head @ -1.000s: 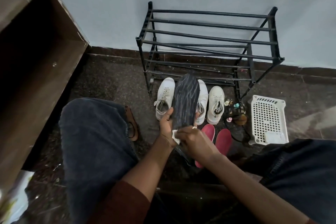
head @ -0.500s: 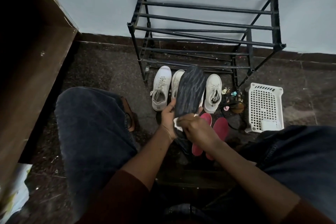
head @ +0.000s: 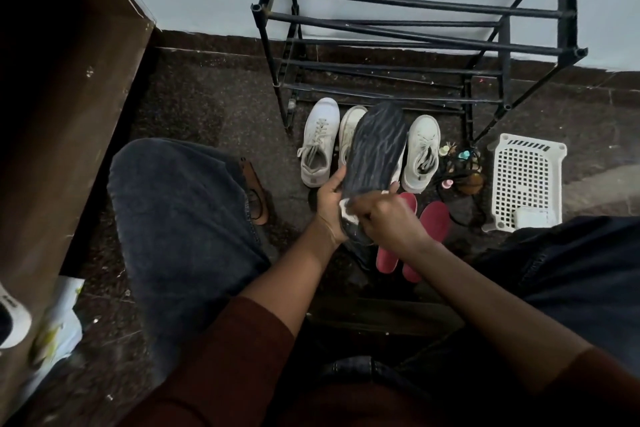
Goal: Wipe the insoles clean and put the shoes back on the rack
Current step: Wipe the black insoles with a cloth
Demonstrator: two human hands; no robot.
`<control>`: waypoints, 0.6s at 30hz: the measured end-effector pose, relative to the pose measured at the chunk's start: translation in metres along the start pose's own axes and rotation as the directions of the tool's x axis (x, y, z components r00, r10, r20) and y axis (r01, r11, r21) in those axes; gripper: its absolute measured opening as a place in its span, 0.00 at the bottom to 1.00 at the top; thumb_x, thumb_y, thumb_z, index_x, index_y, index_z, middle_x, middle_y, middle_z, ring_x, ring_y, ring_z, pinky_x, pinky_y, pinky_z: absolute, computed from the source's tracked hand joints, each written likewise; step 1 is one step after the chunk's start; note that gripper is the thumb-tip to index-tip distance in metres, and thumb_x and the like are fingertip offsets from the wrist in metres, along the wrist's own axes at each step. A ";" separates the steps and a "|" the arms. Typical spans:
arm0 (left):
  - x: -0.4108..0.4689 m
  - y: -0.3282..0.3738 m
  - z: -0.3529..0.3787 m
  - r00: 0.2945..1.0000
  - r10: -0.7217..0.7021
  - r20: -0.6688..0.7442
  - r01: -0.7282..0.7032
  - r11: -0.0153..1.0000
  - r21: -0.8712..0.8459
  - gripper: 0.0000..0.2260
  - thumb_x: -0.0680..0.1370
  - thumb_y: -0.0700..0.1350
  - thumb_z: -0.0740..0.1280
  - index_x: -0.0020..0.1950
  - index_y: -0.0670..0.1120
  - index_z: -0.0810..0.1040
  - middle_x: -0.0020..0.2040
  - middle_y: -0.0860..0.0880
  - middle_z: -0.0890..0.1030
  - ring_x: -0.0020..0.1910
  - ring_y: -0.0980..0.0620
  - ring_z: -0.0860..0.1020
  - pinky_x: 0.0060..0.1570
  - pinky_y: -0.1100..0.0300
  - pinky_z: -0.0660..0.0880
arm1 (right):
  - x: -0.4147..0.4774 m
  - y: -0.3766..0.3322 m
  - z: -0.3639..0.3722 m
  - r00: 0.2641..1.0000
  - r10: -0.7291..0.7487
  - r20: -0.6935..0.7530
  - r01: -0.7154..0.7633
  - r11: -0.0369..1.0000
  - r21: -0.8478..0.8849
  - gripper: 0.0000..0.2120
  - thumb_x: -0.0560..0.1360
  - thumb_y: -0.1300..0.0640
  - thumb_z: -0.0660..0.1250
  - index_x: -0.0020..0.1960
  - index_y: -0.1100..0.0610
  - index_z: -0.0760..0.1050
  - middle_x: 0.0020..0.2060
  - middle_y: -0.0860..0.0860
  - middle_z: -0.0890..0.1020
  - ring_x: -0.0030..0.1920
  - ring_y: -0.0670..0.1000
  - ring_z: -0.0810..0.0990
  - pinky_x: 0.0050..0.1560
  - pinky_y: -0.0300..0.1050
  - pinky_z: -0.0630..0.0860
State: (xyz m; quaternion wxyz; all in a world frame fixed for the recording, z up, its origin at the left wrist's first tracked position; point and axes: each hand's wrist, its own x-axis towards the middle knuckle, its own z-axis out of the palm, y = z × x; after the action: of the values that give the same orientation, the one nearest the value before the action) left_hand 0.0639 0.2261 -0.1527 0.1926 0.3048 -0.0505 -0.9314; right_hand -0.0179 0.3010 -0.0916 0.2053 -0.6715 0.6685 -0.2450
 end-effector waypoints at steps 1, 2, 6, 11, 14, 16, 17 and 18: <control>-0.001 -0.002 -0.001 1.000 -0.013 -0.004 0.013 1.000 0.003 0.24 0.77 0.54 0.59 0.56 0.35 0.79 0.54 0.36 0.81 0.54 0.40 0.80 0.58 0.49 0.76 | 0.007 0.002 -0.001 0.997 0.045 -0.071 -0.045 0.999 -0.011 0.09 0.63 0.72 0.67 0.39 0.64 0.82 0.36 0.60 0.84 0.36 0.59 0.83 0.34 0.51 0.79; -0.002 -0.003 -0.002 1.000 -0.026 -0.010 0.026 1.000 0.002 0.23 0.76 0.53 0.59 0.53 0.35 0.81 0.50 0.37 0.82 0.51 0.41 0.82 0.52 0.51 0.79 | 0.014 0.004 -0.001 0.985 0.113 -0.132 -0.113 0.994 0.002 0.09 0.63 0.72 0.67 0.40 0.64 0.82 0.36 0.60 0.84 0.36 0.60 0.83 0.34 0.50 0.79; -0.003 -0.002 -0.006 0.997 -0.016 -0.074 0.017 1.000 0.024 0.24 0.79 0.54 0.56 0.54 0.35 0.81 0.53 0.37 0.81 0.58 0.41 0.78 0.60 0.51 0.73 | 0.011 0.001 0.009 0.977 0.191 -0.092 -0.187 0.981 0.053 0.14 0.66 0.72 0.64 0.45 0.61 0.82 0.44 0.57 0.85 0.44 0.58 0.83 0.46 0.52 0.78; -0.002 0.004 -0.007 0.997 -0.020 -0.073 0.021 1.000 0.006 0.29 0.79 0.60 0.51 0.61 0.37 0.77 0.59 0.38 0.78 0.58 0.38 0.77 0.64 0.46 0.69 | -0.014 -0.011 0.009 0.997 -0.031 0.074 0.018 0.984 0.175 0.14 0.64 0.75 0.62 0.41 0.62 0.82 0.41 0.56 0.85 0.44 0.56 0.83 0.46 0.56 0.79; -0.001 0.002 -0.004 0.994 -0.029 -0.107 0.033 0.999 0.029 0.29 0.80 0.59 0.53 0.69 0.36 0.68 0.62 0.36 0.75 0.62 0.39 0.74 0.69 0.47 0.66 | 0.000 0.001 0.001 0.999 0.028 0.016 -0.029 0.992 0.124 0.13 0.64 0.74 0.63 0.42 0.64 0.82 0.41 0.59 0.84 0.42 0.57 0.84 0.45 0.53 0.80; 0.000 -0.001 -0.004 0.993 -0.015 -0.119 0.023 0.998 0.065 0.26 0.80 0.56 0.54 0.62 0.35 0.75 0.55 0.37 0.80 0.55 0.42 0.79 0.60 0.52 0.75 | 0.014 0.007 -0.002 0.987 0.147 -0.066 -0.145 0.989 0.040 0.13 0.66 0.72 0.62 0.45 0.64 0.82 0.43 0.60 0.84 0.43 0.59 0.83 0.44 0.52 0.79; 0.000 -0.003 -0.004 0.995 -0.025 -0.097 0.031 0.998 0.060 0.25 0.80 0.55 0.54 0.55 0.36 0.80 0.50 0.38 0.82 0.50 0.43 0.82 0.53 0.53 0.79 | 0.019 0.010 -0.002 0.973 0.212 -0.090 -0.211 0.977 0.021 0.13 0.68 0.71 0.62 0.47 0.63 0.82 0.44 0.60 0.84 0.44 0.59 0.82 0.45 0.52 0.78; -0.001 -0.005 -0.003 0.997 -0.035 -0.073 0.039 0.998 0.049 0.24 0.79 0.54 0.56 0.51 0.37 0.82 0.48 0.39 0.83 0.48 0.43 0.83 0.48 0.53 0.80 | 0.022 0.012 -0.002 0.957 0.272 -0.101 -0.270 0.962 0.030 0.13 0.69 0.71 0.62 0.47 0.62 0.82 0.45 0.59 0.84 0.45 0.58 0.82 0.47 0.51 0.77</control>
State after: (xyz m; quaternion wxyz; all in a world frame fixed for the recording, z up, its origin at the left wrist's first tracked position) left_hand 0.0650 0.2309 -0.1558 0.1693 0.3439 -0.0615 -0.9216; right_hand -0.0287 0.2789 -0.0956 0.2072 -0.5582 0.7621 -0.2543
